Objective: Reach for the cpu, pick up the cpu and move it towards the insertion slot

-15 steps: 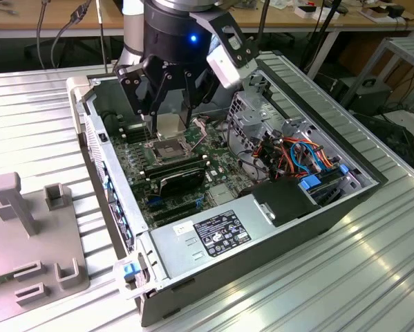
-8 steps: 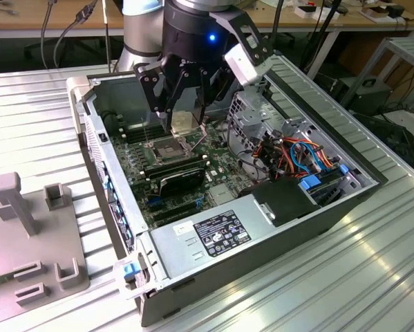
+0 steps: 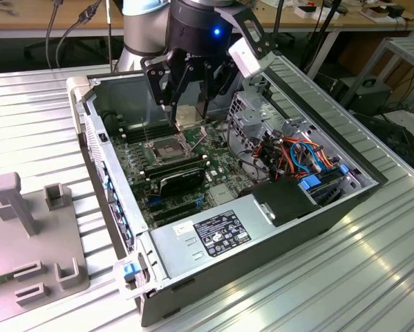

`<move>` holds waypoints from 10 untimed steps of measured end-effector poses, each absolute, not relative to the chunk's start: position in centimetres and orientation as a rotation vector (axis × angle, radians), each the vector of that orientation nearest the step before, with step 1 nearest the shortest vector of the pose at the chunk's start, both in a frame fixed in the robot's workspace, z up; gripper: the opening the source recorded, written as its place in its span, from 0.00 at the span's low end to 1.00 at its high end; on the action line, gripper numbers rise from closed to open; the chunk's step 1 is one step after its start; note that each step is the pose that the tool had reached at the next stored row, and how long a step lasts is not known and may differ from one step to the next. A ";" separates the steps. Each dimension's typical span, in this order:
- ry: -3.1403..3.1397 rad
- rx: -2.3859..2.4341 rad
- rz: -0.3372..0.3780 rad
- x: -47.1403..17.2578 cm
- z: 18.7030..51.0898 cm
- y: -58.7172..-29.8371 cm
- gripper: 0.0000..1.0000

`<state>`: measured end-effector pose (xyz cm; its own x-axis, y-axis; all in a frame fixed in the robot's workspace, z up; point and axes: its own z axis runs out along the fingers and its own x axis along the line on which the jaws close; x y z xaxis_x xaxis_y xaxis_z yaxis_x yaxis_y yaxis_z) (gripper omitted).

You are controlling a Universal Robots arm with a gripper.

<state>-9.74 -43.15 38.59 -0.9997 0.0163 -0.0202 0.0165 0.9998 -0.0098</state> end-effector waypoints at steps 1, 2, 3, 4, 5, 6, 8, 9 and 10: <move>3.121 0.026 -0.015 -9.6 38.6 -43.0 0.55; 3.121 0.026 -0.016 -9.5 38.6 -42.8 0.55; 3.121 0.026 -0.015 -9.4 38.6 -42.7 0.55; 3.121 0.027 -0.016 -9.2 38.6 -42.5 0.55; 3.121 0.028 -0.016 -9.0 38.6 -42.2 0.55; 3.121 0.028 -0.016 -8.9 38.6 -42.1 0.55; 3.121 0.029 -0.016 -8.7 38.6 -41.8 0.55; 3.121 0.030 -0.016 -8.6 38.6 -41.6 0.55; 3.121 0.031 -0.016 -8.5 38.6 -41.4 0.55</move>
